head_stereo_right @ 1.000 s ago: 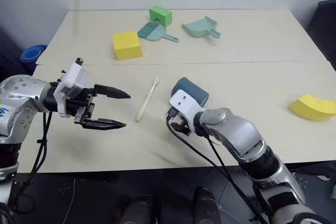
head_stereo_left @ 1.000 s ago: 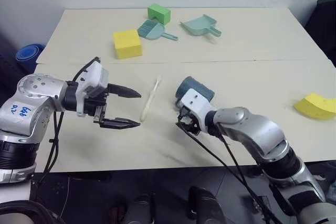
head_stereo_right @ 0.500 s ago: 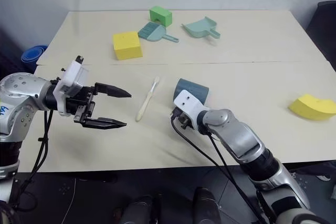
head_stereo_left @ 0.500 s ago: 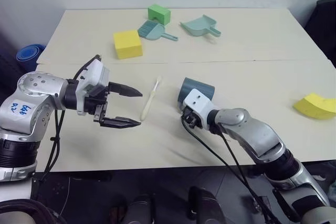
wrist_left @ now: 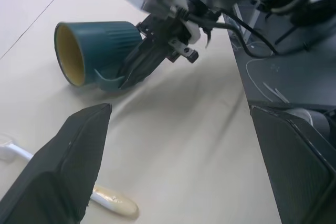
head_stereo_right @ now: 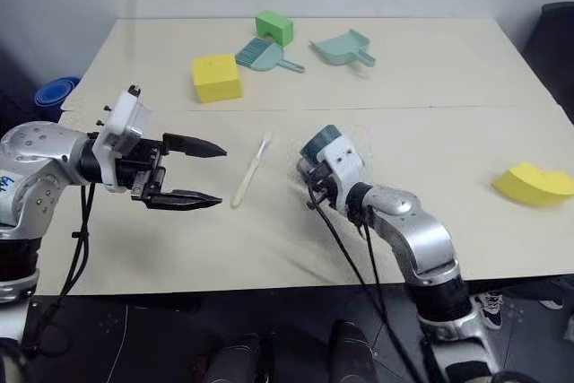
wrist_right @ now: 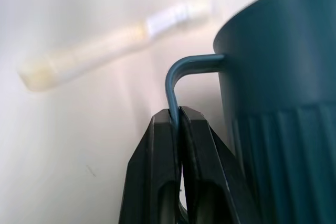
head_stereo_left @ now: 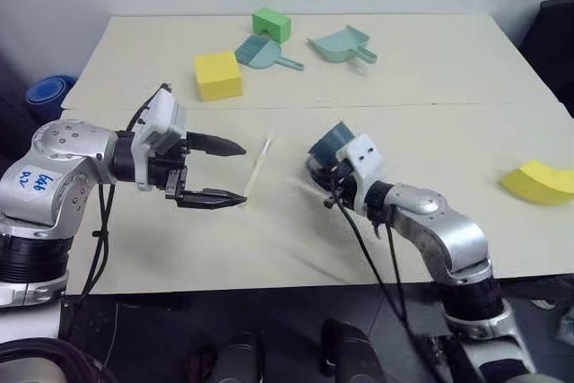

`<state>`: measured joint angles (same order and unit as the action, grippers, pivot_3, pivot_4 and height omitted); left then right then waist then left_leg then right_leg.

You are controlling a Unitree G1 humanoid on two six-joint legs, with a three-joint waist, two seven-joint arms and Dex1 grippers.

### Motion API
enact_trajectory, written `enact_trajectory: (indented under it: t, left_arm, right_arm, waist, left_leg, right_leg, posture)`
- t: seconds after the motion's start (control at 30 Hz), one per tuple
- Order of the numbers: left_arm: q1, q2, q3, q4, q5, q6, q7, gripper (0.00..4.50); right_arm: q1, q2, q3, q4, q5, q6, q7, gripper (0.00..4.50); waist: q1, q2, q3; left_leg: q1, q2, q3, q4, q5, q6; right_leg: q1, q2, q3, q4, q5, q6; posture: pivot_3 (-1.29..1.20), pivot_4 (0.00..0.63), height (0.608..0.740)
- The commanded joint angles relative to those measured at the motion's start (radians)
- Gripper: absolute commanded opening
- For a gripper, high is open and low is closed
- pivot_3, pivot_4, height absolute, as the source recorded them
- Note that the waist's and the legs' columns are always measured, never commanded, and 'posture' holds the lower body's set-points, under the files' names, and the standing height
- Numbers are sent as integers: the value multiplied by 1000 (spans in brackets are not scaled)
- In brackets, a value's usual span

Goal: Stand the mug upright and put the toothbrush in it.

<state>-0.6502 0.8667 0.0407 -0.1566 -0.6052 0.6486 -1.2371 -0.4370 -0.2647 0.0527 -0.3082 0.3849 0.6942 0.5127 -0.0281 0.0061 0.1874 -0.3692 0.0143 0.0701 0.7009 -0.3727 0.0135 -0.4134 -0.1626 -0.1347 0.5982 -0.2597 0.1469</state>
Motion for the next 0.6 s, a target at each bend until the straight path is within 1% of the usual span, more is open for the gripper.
enact_trajectory:
  t: [0.03,0.17,0.3,0.47,0.6]
  left_arm:
    - [-4,2,42,-46,-33,22,28,4500]
    - [-47,9,39,-50,-48,55,46,4500]
    - [-69,32,35,-51,-50,78,42,4500]
    - [-83,71,28,-47,-46,94,21,4500]
    - [-87,76,20,-36,-42,91,12,4500]
  right_arm:
    - [25,56,-43,-13,36,-182,30,22]
    - [48,167,-38,99,33,-345,31,22]
    - [47,227,-34,228,20,-476,53,22]
    - [57,248,-37,322,20,-563,71,22]
    - [116,230,-33,280,34,-556,70,22]
  waist:
    - [-1,0,0]
    - [-1,0,0]
    - [-3,0,0]
    - [-3,1,0]
    - [-1,1,0]
  left_leg:
    - [0,0,0,0,0,0]
    - [1,0,0,0,0,0]
    - [1,0,0,0,0,0]
    - [1,0,0,0,0,0]
    - [1,0,-1,0,0,0]
  right_leg:
    - [0,0,0,0,0,0]
    - [0,0,0,0,0,0]
    - [0,0,1,0,0,0]
    - [0,0,1,0,0,0]
    - [0,0,1,1,0,0]
  posture:
    - [0,150,740]
    - [0,150,740]
    - [0,150,740]
    - [0,150,740]
    - [0,150,740]
